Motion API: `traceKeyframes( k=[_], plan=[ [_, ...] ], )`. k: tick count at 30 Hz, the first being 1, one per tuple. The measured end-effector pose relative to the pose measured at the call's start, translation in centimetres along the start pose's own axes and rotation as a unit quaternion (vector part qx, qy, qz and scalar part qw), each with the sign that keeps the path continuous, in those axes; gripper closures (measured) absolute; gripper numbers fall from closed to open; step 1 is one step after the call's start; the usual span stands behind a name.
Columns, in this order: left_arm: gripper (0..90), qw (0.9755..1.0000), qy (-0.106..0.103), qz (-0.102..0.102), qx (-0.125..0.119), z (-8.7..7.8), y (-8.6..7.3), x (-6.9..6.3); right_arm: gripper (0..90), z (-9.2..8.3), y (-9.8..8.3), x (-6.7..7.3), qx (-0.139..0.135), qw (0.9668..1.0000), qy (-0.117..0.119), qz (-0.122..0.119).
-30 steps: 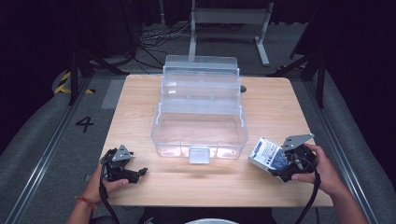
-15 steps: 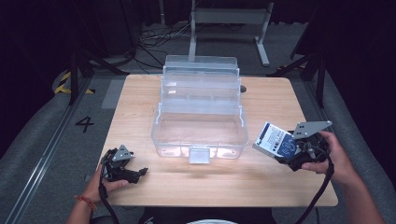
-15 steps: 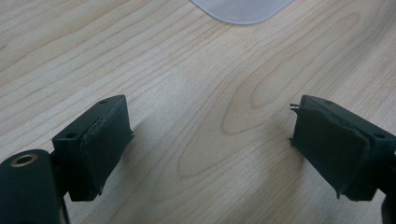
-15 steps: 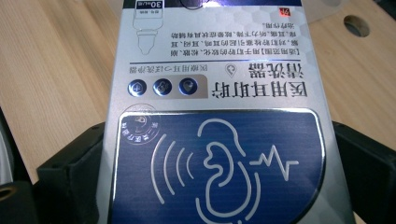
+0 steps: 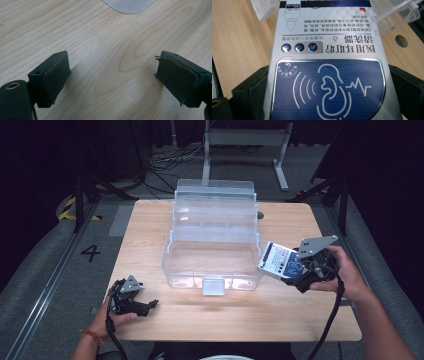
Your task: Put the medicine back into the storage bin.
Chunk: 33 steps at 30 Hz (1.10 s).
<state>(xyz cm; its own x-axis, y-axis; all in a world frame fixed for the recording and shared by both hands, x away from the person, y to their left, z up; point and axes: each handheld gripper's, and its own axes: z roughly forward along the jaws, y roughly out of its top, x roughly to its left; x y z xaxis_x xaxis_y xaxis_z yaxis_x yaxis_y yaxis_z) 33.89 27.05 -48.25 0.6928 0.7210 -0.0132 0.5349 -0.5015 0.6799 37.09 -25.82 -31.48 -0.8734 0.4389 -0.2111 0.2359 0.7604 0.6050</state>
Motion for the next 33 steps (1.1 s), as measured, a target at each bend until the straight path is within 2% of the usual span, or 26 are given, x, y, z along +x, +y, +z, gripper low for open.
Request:
traceKeyframes(
  k=[1,2,3,8,17,20,25,29,33],
  plan=[
    [11.5,1.0000,0.000,0.000,0.000,0.0,0.0,0.0,4.5,0.0,0.0,0.0,0.000,1.0000,0.000,0.000],
    [11.5,1.0000,0.000,0.000,0.000,0.0,0.0,0.0,4.5,0.3,0.9,-0.1,-0.002,1.0000,0.001,-0.009],
    [11.5,1.0000,0.000,0.000,0.000,0.0,0.0,0.0,4.5,0.3,0.9,-0.1,-0.002,1.0000,0.001,-0.009],
    [11.5,1.0000,0.000,0.000,0.001,0.0,0.0,0.0,4.5,1.4,3.1,-0.2,-0.001,0.9991,0.014,-0.039],
    [11.5,1.0000,0.000,0.000,0.000,0.0,0.0,0.0,4.4,5.4,6.7,-0.6,0.012,0.9940,0.043,-0.099],
    [11.5,1.0000,0.000,0.000,0.001,0.0,0.0,0.0,4.4,6.7,7.4,-0.8,0.017,0.9932,0.049,-0.104],
    [11.5,1.0000,0.000,0.001,0.001,0.0,0.0,0.0,4.4,9.4,8.2,-1.3,0.013,0.9912,0.075,-0.109],
    [11.6,1.0000,0.000,0.001,0.001,0.0,0.0,0.0,4.4,11.4,8.2,-1.8,0.017,0.9892,0.089,-0.115],
    [11.5,1.0000,-0.001,0.001,0.001,0.0,0.0,0.0,4.4,12.6,7.7,-2.2,0.022,0.9881,0.100,-0.115]
  ],
)
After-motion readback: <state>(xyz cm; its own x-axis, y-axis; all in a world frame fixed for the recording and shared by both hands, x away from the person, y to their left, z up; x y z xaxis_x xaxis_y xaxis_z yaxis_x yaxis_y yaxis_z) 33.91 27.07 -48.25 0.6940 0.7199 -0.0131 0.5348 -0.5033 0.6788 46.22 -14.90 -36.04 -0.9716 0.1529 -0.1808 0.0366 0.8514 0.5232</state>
